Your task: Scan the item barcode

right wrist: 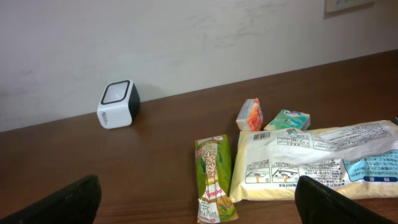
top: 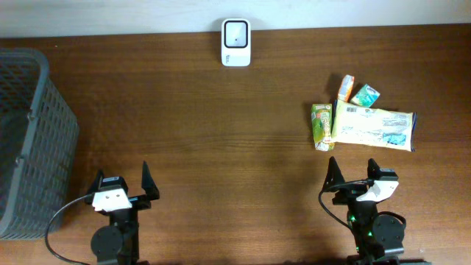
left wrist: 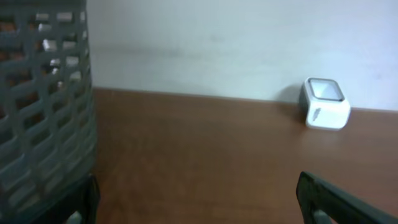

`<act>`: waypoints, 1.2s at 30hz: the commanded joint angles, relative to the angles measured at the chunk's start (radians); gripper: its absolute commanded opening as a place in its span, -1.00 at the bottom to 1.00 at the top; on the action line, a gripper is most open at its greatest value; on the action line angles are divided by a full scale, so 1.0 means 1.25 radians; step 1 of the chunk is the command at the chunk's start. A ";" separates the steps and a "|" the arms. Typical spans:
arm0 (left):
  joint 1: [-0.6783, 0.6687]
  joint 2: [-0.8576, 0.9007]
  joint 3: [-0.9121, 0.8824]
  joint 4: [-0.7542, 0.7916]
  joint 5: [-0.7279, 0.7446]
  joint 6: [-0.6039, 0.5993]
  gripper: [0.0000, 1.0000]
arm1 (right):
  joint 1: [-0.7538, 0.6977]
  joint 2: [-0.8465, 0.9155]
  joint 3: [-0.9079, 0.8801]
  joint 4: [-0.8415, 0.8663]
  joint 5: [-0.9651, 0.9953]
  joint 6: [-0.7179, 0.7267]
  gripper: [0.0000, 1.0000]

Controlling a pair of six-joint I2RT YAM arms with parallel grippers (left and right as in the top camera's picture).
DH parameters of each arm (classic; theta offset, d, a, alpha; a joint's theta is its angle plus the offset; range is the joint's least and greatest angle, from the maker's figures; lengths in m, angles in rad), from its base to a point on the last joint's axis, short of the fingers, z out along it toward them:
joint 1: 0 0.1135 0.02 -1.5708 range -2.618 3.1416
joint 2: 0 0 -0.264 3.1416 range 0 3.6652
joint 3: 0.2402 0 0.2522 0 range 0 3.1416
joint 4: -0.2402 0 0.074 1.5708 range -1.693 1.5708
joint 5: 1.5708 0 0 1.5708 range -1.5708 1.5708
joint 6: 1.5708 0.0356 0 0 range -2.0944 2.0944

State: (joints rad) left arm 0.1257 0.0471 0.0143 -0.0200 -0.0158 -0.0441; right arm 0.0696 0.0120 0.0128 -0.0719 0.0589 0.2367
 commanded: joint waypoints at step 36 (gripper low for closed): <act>0.002 -0.034 -0.004 -0.049 -0.026 0.054 0.98 | -0.004 -0.006 -0.006 -0.003 -0.002 0.006 0.97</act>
State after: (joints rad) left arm 0.1257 0.0166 0.0135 -0.0799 -0.0345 0.0078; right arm 0.0696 0.0120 0.0128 -0.0719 0.0589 0.2367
